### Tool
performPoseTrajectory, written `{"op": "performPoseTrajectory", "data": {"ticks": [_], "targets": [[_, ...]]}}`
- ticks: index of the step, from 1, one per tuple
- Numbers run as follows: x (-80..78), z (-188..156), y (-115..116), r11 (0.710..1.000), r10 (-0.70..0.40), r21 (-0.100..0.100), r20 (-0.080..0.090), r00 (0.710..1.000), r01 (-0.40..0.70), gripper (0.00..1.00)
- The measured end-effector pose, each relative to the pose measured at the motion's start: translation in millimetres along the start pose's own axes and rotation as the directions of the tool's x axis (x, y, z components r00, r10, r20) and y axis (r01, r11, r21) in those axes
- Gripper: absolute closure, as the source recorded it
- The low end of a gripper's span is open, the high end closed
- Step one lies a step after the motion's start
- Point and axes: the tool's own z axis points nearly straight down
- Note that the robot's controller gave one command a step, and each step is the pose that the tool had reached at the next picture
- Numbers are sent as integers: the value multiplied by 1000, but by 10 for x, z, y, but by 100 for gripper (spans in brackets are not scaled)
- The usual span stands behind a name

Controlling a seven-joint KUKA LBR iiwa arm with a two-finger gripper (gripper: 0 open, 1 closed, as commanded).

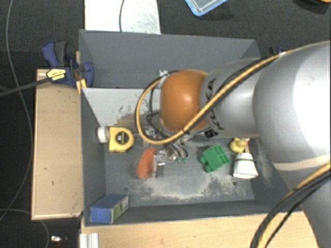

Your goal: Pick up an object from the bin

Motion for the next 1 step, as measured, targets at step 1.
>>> {"op": "performPoseTrajectory", "data": {"ticks": [1], "targets": [[-10, 63, -34, 997, -83, -2, 9, 997, 83, 100]]}}
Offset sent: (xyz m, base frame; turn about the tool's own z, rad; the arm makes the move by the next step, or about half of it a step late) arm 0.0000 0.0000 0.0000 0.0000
